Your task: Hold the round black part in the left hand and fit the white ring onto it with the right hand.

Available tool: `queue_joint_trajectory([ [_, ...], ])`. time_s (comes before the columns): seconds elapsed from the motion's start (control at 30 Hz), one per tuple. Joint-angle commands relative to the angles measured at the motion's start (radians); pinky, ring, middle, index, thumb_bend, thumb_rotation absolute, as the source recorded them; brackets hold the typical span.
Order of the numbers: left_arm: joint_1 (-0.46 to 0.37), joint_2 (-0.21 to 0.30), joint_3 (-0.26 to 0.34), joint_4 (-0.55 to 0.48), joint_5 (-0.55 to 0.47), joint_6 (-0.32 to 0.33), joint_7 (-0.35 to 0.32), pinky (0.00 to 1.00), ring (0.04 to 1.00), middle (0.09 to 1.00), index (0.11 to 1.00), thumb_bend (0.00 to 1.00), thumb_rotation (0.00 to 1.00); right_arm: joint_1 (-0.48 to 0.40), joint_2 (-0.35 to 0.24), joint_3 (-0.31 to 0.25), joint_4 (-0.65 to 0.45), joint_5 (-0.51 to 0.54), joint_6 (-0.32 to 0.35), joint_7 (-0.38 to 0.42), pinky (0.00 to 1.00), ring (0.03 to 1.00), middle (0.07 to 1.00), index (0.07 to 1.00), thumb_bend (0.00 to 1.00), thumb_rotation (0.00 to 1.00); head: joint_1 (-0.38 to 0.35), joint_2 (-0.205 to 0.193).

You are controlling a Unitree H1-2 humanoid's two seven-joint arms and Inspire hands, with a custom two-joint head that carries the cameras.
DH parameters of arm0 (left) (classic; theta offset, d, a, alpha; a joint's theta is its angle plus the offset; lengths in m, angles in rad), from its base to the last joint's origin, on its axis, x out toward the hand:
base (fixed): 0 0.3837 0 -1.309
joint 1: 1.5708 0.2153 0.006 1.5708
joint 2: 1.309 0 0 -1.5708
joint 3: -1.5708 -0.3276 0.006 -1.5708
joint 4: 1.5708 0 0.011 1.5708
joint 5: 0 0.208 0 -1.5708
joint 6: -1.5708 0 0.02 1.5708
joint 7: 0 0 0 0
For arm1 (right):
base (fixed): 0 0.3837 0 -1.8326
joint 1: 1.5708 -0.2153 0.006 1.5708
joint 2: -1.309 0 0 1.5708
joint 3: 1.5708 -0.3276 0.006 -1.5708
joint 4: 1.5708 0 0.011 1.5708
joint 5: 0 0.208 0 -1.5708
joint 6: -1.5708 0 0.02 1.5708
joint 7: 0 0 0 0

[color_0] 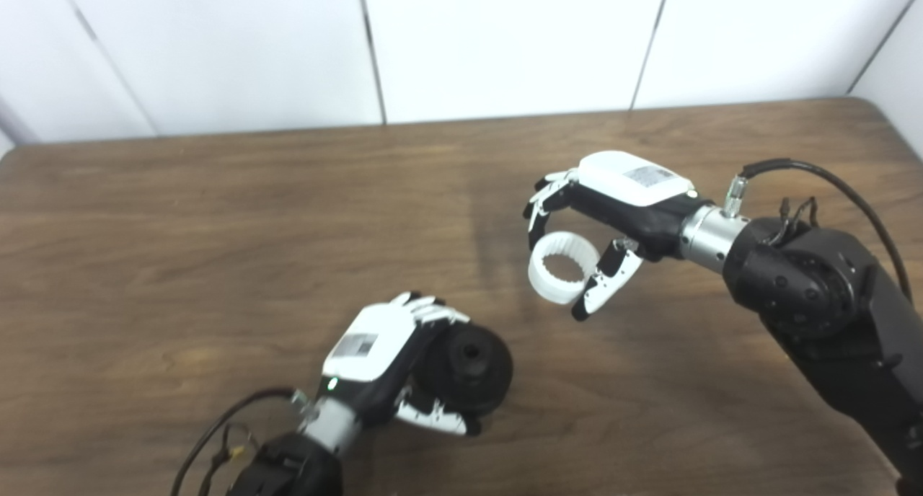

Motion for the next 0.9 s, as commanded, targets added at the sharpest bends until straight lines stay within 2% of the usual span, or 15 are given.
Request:
queue_joint_trajectory([
  [0.0,-0.003,-0.008,-0.025,0.003,0.016,0.009,-0.056,0.96,0.884,0.79,0.484,0.52,0.05,-0.03,0.011,-0.003,-0.047,-0.01,-0.036,-0.011,0.96,0.924,0.793,0.482,0.53,0.14,0.0,0.003],
  [0.33,-0.017,-0.025,-0.027,0.003,0.022,0.03,-0.075,0.96,0.88,0.789,0.484,0.52,0.05,-0.042,0.074,0.019,-0.088,-0.031,-0.038,0.028,0.94,0.924,0.785,0.481,0.53,0.14,0.008,0.046],
  [0.63,-0.022,-0.039,-0.031,0.009,0.029,0.031,-0.075,0.95,0.869,0.78,0.484,0.52,0.05,-0.029,0.125,0.033,-0.118,-0.023,-0.039,0.065,0.94,0.928,0.785,0.48,0.53,0.14,0.027,0.065],
  [0.87,-0.028,-0.052,-0.033,0.005,0.036,0.044,-0.085,0.95,0.88,0.788,0.483,0.52,0.05,-0.027,0.142,0.055,-0.135,-0.021,-0.04,0.101,0.96,0.936,0.79,0.481,0.53,0.14,0.036,0.076],
])
